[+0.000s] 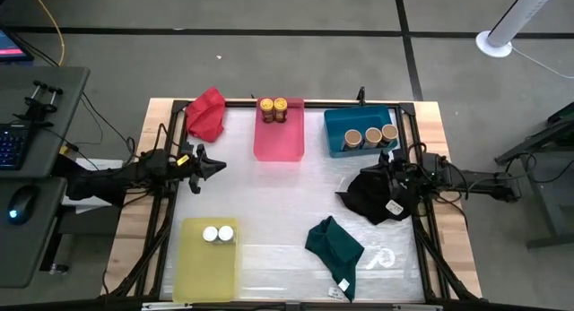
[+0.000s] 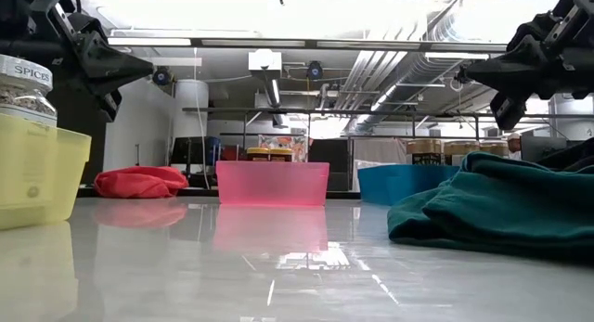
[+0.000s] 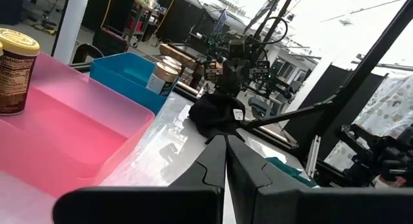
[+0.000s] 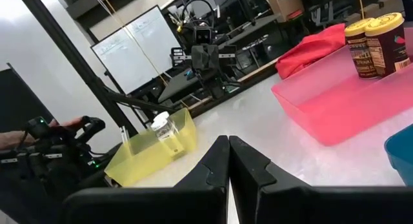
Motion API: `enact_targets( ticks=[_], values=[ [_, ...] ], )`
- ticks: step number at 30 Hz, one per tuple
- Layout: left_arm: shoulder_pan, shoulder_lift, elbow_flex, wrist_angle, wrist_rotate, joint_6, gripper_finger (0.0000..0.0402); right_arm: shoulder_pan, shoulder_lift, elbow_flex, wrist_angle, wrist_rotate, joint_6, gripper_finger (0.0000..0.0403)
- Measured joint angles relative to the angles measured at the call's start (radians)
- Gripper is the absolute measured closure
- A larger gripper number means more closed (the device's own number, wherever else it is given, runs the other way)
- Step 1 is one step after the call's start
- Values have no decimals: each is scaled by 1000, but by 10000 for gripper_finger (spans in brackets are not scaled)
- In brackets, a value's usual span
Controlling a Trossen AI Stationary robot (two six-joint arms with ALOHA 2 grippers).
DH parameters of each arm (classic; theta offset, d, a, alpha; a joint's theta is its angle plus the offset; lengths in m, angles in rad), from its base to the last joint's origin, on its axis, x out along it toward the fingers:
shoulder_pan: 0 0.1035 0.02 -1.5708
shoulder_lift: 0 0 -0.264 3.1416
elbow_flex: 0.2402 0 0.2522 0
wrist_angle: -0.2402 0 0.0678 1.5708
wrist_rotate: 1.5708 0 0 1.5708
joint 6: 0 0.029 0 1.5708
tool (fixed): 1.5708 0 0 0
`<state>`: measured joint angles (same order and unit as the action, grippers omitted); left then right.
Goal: Sort spices by type
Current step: Return to home position
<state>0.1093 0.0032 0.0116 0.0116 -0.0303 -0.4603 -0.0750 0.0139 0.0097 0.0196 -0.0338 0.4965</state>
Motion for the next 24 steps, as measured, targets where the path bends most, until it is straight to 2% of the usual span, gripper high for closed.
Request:
enact_targets(
  ticks=[6, 13, 16, 24],
  values=[
    [0, 0, 0, 0, 0, 0, 401, -2, 0, 0, -2, 0, -37, 402],
    [0, 0, 0, 0, 0, 0, 401, -3, 0, 1, -5, 1, -439, 402],
    [1, 0, 0, 0, 0, 0, 401, -3, 0, 1, -6, 0, -555, 402],
    [2, 0, 0, 0, 0, 0, 401, -3, 1, 1, -3, -32, -583, 402]
  ],
)
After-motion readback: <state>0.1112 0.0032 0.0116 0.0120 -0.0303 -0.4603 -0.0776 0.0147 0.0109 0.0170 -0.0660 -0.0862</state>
